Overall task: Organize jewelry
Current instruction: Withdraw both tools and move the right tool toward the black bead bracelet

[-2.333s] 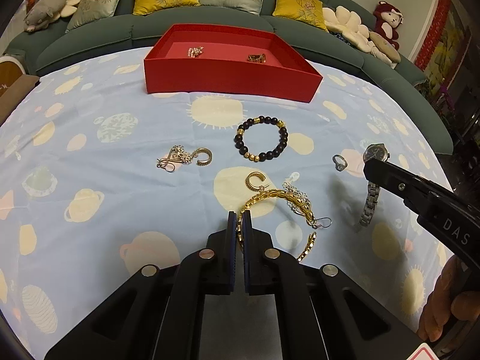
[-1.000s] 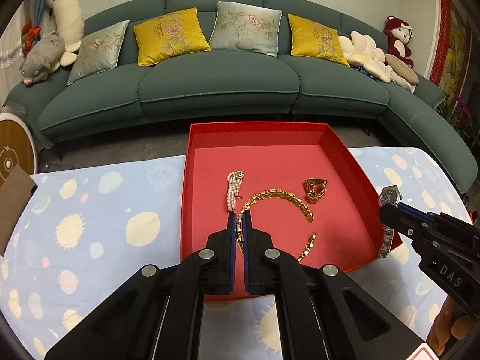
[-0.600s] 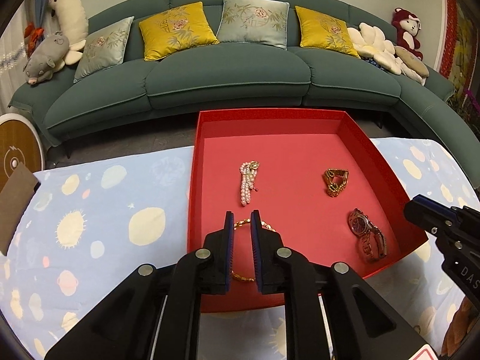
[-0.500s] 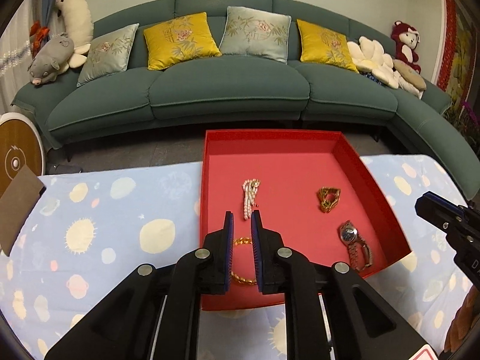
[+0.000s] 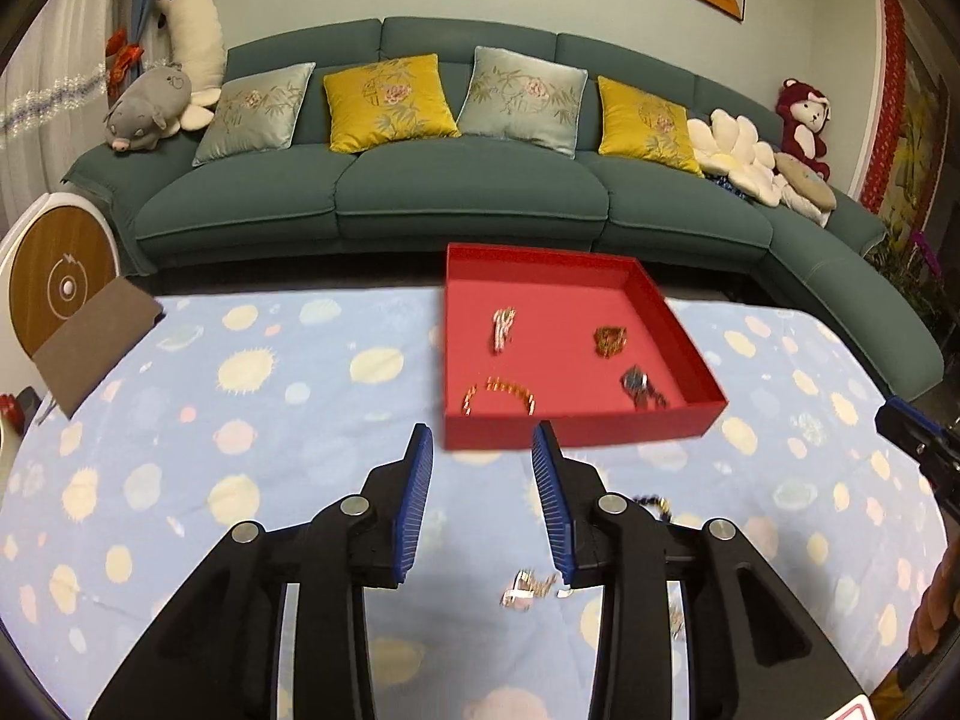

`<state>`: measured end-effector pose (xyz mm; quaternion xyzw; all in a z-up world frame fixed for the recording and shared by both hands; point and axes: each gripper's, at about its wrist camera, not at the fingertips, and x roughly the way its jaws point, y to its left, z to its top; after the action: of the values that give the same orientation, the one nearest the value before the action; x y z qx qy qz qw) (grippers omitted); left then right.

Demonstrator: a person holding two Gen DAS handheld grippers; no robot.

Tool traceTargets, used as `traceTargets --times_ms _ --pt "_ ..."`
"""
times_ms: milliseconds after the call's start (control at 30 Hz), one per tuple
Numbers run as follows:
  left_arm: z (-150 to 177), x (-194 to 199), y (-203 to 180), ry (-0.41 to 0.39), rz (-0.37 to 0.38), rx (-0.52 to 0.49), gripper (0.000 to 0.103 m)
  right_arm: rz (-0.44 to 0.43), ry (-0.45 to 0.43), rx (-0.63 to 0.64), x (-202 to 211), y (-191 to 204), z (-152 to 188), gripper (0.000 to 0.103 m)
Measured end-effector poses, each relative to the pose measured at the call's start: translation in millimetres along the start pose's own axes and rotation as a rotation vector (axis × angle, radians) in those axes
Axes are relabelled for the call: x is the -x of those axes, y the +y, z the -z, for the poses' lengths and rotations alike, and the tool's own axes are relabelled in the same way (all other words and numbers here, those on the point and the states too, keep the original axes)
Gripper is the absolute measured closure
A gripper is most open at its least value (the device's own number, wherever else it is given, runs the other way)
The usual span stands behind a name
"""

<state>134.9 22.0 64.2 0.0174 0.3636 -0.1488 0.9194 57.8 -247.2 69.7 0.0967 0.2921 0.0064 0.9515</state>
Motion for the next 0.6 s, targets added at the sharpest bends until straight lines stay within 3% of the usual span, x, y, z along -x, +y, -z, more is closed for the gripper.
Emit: traceTargets --times_ms 233,433,600 --pt "54.6 -12.0 5.8 0.104 -0.015 0.049 0.069 -0.024 0.100 -0.073 -2.1 -2.5 44.2 0.069" --pt "73.9 -32.8 -5.1 0.138 -0.028 -0.006 0.069 -0.022 0.129 -0.011 -12.5 19.7 58.6 0.069" --pt "81.4 -47.2 -4.7 0.190 0.001 0.025 0.068 -0.029 0.159 -0.012 -25.9 25.0 62.3 0.069"
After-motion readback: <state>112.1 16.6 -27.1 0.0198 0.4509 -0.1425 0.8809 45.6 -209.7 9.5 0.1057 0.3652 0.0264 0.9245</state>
